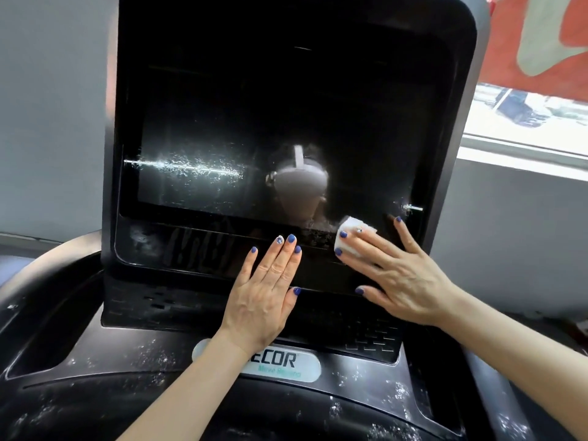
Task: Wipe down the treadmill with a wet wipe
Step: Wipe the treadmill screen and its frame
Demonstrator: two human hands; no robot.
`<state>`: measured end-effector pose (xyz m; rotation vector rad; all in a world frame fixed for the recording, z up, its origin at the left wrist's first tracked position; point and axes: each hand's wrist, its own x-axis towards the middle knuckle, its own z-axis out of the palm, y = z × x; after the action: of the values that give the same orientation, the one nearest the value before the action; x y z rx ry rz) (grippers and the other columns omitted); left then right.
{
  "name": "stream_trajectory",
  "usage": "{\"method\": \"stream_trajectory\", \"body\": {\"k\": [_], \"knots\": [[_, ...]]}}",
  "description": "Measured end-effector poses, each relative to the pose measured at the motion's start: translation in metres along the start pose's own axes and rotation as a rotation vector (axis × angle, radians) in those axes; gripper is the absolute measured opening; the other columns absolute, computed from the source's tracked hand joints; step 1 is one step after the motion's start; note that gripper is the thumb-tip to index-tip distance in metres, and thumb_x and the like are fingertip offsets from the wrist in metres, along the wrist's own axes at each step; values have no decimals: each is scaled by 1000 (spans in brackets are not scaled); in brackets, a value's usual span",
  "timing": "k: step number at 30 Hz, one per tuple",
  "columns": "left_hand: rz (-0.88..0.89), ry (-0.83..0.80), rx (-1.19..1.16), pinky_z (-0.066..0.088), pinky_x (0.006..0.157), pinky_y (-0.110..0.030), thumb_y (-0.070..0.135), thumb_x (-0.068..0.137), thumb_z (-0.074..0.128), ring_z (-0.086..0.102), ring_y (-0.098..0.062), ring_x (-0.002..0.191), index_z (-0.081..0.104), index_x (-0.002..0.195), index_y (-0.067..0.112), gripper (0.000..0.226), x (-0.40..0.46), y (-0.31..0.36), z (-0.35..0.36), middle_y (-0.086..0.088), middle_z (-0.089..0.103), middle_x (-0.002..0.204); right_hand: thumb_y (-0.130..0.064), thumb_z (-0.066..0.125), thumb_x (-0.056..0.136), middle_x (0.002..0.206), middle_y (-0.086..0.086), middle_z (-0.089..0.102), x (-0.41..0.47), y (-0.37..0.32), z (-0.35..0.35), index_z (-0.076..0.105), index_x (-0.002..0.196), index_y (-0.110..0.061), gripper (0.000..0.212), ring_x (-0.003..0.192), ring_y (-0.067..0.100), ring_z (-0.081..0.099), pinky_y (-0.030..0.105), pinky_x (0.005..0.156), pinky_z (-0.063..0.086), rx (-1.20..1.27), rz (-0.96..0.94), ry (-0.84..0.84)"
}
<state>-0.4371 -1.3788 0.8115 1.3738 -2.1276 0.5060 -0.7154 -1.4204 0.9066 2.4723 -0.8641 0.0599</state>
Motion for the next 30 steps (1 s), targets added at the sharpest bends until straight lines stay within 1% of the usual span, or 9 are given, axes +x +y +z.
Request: {"method": "stream_trajectory", "body": {"k": [3, 7, 9, 11, 15, 20, 22, 26, 30], "knots": [[3, 0, 7, 9, 127, -46, 34, 104, 35, 14, -20, 156, 21, 159, 10, 61, -1, 0, 1, -9, 20, 167, -48, 39, 97, 166, -8, 21, -2, 30, -9, 26, 157, -32, 64, 153, 11, 17, 61, 121, 1, -70, -37, 11], [-5, 9, 27, 8, 127, -45, 34, 105, 34, 12, -20, 156, 21, 159, 10, 61, 0, -1, 3, -8, 19, 167, -49, 31, 100, 165, -5, 18, 9, 75, -28, 20, 158, -31, 61, 152, 14, 20, 66, 119, 1, -102, 135, 58], [-8, 10, 32, 8, 127, -45, 34, 105, 35, 12, -20, 156, 21, 159, 10, 61, 0, -1, 4, -9, 20, 167, -52, 23, 103, 166, -6, 15, 12, 78, -33, 18, 158, -30, 60, 153, 16, 18, 68, 118, 0, -93, 203, 51], [-11, 9, 42, 7, 127, -45, 35, 105, 34, 13, -20, 156, 21, 159, 10, 61, -1, 0, 4, -8, 19, 167, -53, 26, 102, 167, -5, 13, 11, 68, -30, 19, 159, -28, 63, 154, 18, 16, 67, 119, -3, -69, 236, 61], [-13, 19, 56, 6, 127, -44, 35, 105, 32, 12, -20, 156, 22, 158, 10, 60, 0, 1, 4, -7, 18, 167, -51, 32, 101, 169, -2, 13, -16, 46, -16, 23, 160, -27, 65, 155, 19, 12, 64, 121, -3, -66, 131, 10], [-11, 19, 50, 6, 127, -44, 35, 105, 33, 12, -20, 156, 21, 159, 10, 61, -1, 1, 4, -7, 17, 167, -49, 33, 100, 166, -3, 23, -27, 68, -28, 28, 158, -30, 61, 153, 16, 22, 65, 120, 0, -167, 21, -49], [-8, 16, 54, 6, 127, -44, 35, 105, 33, 11, -19, 156, 20, 159, 10, 61, -1, 0, 4, -7, 17, 167, -49, 31, 99, 165, -3, 23, -18, 83, -38, 28, 157, -30, 61, 151, 15, 24, 65, 120, -1, -182, 86, -40], [-9, 13, 54, 7, 127, -44, 35, 105, 33, 11, -20, 156, 20, 159, 10, 61, -1, 0, 5, -7, 17, 168, -50, 25, 101, 166, 3, 18, 4, 92, -49, 24, 158, -25, 63, 152, 25, 25, 65, 119, -8, -207, 238, -21], [-10, 10, 50, 7, 127, -45, 35, 104, 34, 14, -21, 155, 20, 159, 10, 62, -1, 0, 5, -8, 18, 167, -54, 24, 101, 169, 4, 11, 8, 69, -39, 21, 160, -19, 69, 155, 22, 13, 62, 120, -8, -130, 372, 23]]}}
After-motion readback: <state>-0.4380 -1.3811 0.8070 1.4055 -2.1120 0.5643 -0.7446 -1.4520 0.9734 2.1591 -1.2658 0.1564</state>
